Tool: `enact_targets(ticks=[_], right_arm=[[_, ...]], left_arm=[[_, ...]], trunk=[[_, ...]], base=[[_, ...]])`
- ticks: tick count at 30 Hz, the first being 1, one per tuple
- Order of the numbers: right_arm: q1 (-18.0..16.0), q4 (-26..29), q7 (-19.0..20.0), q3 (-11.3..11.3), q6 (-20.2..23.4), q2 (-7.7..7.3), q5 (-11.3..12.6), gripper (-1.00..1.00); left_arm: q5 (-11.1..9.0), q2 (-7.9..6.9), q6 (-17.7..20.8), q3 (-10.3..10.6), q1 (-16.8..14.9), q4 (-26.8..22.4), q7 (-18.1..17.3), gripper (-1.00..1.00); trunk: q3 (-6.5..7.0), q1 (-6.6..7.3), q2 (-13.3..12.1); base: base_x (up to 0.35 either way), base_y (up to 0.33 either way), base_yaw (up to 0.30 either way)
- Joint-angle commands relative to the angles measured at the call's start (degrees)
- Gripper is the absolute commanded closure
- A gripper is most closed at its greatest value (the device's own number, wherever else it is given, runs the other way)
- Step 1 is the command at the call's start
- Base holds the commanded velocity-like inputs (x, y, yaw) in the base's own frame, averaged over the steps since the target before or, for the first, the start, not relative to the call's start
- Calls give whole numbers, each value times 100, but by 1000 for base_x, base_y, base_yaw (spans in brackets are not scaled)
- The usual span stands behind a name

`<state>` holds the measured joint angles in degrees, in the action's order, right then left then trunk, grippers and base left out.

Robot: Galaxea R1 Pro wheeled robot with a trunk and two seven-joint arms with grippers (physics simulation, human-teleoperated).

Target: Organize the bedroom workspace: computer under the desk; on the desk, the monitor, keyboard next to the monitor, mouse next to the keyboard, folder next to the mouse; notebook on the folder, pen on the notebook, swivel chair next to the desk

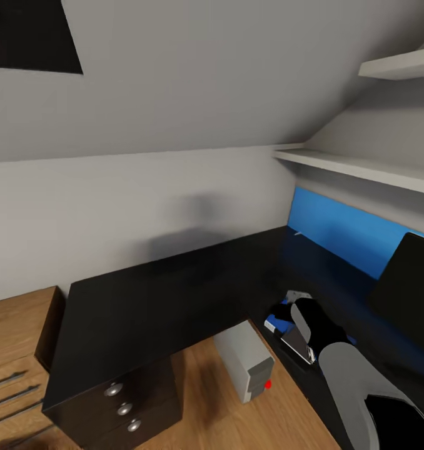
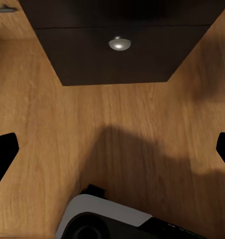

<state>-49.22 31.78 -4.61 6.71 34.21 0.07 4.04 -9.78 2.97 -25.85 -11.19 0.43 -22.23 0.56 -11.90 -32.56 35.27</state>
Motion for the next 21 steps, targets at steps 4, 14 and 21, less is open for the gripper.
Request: enact_targets(ticks=[4,14,21], right_arm=[[1,-10,-59,-2,-118,13,50,-100],[213,-39,-60,-72,-418,389,-277,-100],[476,-507,-69,-175,-1697,786,-812,-100]], left_arm=[[-24,2,-2,2,1,-10,6,-100],[-32,2,7,4,1,-10,6,-100],[-26,2,2,3,1,-10,12,-100]], trunk=[[66,86,-155],[228,284,-516],[228,284,-516]], base=[[0,0,251],[0,0,259],[0,0,262]])
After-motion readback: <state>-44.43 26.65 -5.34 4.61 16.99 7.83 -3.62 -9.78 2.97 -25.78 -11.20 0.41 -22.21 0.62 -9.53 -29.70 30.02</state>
